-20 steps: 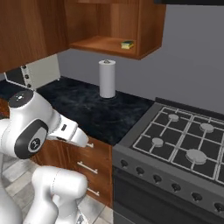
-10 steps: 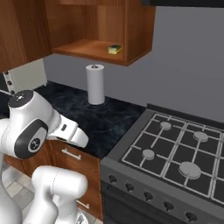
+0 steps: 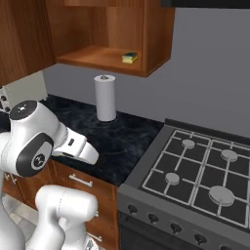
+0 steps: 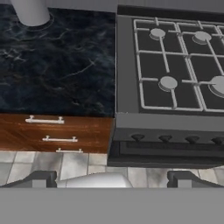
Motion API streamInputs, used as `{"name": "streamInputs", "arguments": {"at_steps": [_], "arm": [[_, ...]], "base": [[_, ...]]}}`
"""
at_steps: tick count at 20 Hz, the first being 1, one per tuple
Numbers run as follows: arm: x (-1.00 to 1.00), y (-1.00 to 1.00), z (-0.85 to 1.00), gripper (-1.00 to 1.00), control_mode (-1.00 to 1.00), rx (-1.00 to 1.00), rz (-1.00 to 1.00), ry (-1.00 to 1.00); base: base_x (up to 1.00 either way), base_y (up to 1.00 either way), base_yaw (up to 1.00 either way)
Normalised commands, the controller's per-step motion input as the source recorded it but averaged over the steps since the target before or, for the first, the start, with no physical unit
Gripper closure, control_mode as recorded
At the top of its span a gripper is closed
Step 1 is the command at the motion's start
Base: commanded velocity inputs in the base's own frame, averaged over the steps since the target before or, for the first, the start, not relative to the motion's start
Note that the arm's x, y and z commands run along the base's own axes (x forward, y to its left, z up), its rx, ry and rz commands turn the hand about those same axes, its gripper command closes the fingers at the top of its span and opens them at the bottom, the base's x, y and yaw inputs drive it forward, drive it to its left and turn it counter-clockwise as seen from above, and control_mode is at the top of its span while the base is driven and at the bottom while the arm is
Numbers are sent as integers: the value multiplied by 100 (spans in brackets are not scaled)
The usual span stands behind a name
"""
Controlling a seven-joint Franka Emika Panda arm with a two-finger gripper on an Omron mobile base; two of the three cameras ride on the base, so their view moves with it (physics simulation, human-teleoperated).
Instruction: Locate and retrieve the bar soap and sponge from the cabinet. Place them next to the sink.
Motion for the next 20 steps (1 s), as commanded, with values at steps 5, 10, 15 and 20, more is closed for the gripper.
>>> {"name": "streamInputs", "arguments": {"at_steps": [5, 10, 15, 20], "arm": [[0, 0, 0, -100, 100, 0, 0, 0], [0, 0, 0, -100, 100, 0, 0, 0], [0, 0, 0, -100, 100, 0, 0, 0], [0, 0, 0, -100, 100, 0, 0, 0]], "base": [[53, 3, -7], [67, 6, 0], [81, 10, 0], [62, 14, 0]]}}
